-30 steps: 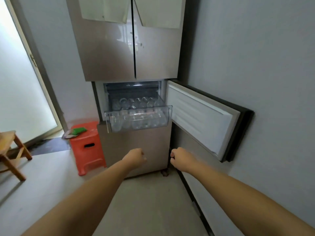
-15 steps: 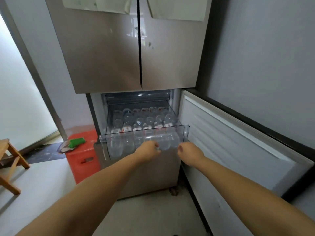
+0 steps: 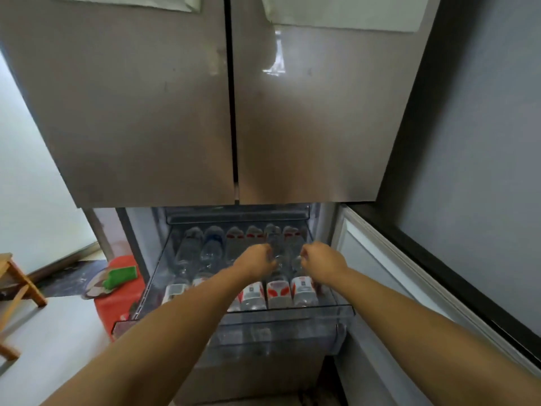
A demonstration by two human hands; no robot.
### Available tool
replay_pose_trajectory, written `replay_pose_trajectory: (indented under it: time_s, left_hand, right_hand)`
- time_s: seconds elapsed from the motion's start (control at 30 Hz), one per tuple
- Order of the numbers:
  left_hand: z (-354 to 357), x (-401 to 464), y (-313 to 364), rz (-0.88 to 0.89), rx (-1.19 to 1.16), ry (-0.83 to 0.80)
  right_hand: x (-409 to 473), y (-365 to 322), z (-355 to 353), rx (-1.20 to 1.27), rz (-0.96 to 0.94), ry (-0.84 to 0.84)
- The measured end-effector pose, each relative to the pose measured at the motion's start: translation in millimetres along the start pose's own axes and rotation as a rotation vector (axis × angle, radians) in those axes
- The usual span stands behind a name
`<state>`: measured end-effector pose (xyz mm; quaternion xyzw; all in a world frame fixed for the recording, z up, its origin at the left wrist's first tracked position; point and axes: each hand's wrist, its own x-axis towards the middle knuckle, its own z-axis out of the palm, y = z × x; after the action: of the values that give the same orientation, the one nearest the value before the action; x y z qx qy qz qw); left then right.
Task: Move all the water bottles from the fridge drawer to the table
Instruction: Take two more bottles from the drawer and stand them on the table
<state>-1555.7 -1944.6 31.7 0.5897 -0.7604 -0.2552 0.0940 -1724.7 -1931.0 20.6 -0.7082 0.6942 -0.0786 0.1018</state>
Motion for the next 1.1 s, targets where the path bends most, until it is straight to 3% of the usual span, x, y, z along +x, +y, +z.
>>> replay_pose_trajectory:
  time_s: [0.17,0.4,0.57,0.7,0.8,1.1]
  left_hand:
    - [32.4,48.1,-14.1,-0.028,0.065,-0.145]
    - [64.4,114.6,-26.7,0.034,0.246,-0.115]
    - [87.5,148.6,-37.6,0.084,0.424,-0.057]
    - [96.4,156.7,-43.5,0.109,0.466,0.021]
    - [99.8,157.5,-46.3,0.129,0.472,-0.006]
    - [102.3,125.3,-42.7,0.181,0.501,-0.018]
  right_hand:
    - [43.0,3.0,41.5,0.036,0.038,-0.148]
    - [84.6,12.9,76.1,0.002,0.111,-0.17]
    - [110.4,2.8,88.0,-0.241,0.199,-0.241]
    - [112.2,0.8,96.7,-0.404,0.179,-0.208]
    - [112.6,1.9,96.1,-0.421,0.149,-0.04]
    - [81.7,-2.9,89.9,-0.33,0.159,-0.107]
